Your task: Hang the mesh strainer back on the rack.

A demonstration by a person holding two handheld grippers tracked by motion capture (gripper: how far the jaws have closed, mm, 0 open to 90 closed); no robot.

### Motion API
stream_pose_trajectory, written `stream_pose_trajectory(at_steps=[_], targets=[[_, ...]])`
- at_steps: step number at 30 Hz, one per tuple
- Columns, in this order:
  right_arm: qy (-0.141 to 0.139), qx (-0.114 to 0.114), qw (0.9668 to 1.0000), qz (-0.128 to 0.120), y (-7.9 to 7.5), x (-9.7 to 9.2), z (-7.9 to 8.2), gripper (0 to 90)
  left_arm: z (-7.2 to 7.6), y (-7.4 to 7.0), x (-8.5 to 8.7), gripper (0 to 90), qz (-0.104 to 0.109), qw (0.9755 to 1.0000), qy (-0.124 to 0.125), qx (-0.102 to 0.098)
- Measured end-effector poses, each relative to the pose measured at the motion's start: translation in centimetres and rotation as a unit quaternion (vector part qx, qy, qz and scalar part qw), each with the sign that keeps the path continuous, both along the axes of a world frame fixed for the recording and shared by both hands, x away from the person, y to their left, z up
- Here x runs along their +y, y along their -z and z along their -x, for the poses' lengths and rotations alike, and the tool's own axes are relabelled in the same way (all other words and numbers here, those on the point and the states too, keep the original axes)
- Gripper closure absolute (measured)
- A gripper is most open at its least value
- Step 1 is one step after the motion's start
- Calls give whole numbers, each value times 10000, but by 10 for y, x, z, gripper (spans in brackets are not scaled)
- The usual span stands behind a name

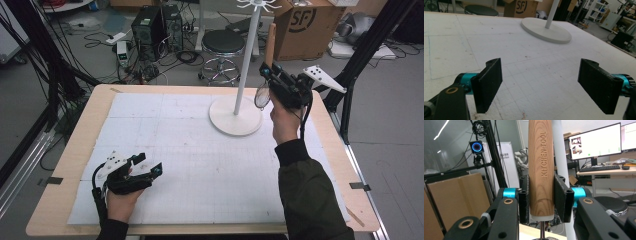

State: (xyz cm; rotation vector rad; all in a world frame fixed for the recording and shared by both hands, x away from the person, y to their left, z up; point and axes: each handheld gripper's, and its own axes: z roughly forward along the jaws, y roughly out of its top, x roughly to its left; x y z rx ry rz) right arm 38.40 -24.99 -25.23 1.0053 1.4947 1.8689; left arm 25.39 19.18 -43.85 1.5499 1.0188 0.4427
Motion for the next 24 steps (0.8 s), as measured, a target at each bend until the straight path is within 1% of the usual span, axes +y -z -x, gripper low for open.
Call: stream_pose_trajectory(at_steps=[3,11,13,14,17,18,21,24], targets=[[8,-16,10000,-14,-5,1,-6,687,0,1,0,202,-39,10000,18,13],[120,-13,9999,-105,-20,-5,-19,687,0,2,0,202,20,10000,34,49],[142,25,9999,-62,-23,-6,-22,687,0,2,0,200,23,10000,41,44],[117,23,9999,-67,-23,-5,-24,687,0,2,0,200,27,10000,44,42],[146,54,9999,28,-24,-4,-27,687,0,1,-1,200,19,10000,46,29],[159,112,9998,20,-24,-3,-28,687,0,1,-1,200,33,10000,57,26],[146,168,9997,29,-22,-2,-33,687,0,1,-1,200,24,10000,51,31],[132,172,9997,56,-21,1,-35,687,0,1,-1,200,38,10000,58,28]])
